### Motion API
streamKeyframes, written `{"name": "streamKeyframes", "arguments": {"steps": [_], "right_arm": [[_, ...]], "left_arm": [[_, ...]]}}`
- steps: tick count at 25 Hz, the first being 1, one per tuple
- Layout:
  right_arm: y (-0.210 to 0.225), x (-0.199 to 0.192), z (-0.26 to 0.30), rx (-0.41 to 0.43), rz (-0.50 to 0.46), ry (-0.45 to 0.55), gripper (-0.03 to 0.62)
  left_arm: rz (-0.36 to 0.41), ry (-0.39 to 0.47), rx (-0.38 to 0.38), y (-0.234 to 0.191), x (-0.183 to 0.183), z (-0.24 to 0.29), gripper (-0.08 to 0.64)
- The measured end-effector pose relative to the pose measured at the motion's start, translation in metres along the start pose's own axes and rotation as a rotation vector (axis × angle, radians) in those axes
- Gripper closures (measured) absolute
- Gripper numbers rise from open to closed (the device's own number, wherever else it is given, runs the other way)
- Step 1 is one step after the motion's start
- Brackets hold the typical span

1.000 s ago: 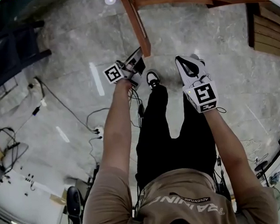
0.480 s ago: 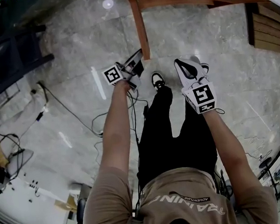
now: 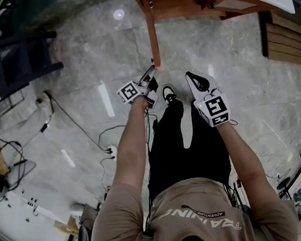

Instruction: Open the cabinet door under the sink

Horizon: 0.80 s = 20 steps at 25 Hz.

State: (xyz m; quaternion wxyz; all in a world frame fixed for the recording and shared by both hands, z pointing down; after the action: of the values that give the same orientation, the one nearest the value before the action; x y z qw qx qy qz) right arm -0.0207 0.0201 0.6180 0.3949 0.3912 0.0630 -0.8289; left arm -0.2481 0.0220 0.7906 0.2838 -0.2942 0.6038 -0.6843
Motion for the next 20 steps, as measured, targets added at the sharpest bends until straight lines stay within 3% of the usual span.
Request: {"name": "streamKeyframes", "arguments": {"steps": [3, 10, 15, 20], "right_arm": [[0.002, 0.004, -0.02, -0.001, -0.021, -0.003, 0.591], [0.005, 0.004, -0.074, -0.019, -0.044, -0.021, 0.591], [-0.004, -0.002, -0.115, -0.017, -0.041, -0.047, 0.591], [-0.001, 0.002, -0.15, -0.058, -0.01, -0.011, 0.591]], "left_arm": [[-0.013, 0.015, 0.0, 0.016, -0.024, -0.01, 0.546], [0.008, 0.038, -0.016, 0.068, -0.062, -0.016, 0.546], [0.267, -0.107, 0.172, 0.106, -0.083, -0.013, 0.546], [0.456, -0.146, 0.223, 0.168, -0.091, 0.005, 0.546]]}}
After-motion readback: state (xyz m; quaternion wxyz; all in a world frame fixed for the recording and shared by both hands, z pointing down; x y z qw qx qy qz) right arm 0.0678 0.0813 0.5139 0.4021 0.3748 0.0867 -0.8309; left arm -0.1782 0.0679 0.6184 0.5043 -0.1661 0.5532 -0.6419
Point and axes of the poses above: the fingertips, and each gripper's own axes: z forward along the fingers, y to its right, x out of its top, the point moved 9 cm from there along -z, backward along the fingers, and after that the axes turned 8 degrees about -y, right-handed, at the moved point
